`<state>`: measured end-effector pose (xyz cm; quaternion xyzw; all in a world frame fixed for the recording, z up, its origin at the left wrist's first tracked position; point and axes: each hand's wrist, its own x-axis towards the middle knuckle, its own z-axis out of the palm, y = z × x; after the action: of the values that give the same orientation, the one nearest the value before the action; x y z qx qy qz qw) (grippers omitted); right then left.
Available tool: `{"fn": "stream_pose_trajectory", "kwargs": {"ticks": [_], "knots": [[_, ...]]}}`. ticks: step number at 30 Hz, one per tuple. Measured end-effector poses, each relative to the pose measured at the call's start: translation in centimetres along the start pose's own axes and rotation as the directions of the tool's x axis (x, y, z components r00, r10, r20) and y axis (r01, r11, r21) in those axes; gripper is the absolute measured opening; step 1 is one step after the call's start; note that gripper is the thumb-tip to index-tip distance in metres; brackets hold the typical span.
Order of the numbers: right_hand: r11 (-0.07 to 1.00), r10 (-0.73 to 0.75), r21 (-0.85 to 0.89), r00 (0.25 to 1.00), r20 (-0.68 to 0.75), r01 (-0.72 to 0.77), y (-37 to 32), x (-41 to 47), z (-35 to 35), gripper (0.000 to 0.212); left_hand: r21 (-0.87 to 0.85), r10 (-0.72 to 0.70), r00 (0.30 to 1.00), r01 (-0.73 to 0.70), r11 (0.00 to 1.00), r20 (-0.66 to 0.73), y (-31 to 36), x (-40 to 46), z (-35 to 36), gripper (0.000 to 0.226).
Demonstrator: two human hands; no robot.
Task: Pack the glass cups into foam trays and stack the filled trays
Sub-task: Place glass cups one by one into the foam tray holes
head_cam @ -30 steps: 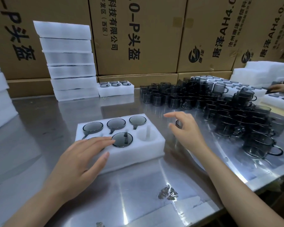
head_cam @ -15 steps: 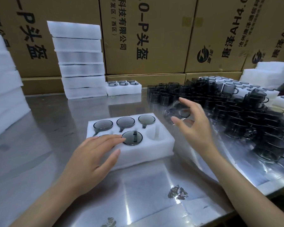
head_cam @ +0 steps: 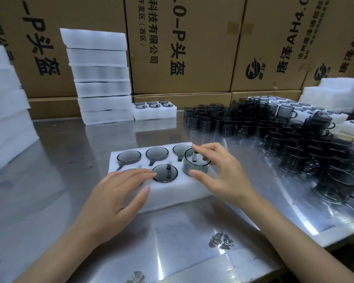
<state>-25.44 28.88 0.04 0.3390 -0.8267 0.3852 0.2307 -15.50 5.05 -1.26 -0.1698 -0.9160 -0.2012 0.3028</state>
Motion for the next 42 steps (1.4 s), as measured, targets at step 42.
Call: {"fn": "stream_pose_trajectory", "kwargs": {"ticks": [42], "knots": [[0.790, 0.584, 0.049, 0.775, 0.241, -0.611, 1.5, -0.9, -0.7, 0.094, -0.043, -0.457, 0.886, 0.455, 0.890, -0.082, -0.1, 2.1, -0.7, 0.056]]}}
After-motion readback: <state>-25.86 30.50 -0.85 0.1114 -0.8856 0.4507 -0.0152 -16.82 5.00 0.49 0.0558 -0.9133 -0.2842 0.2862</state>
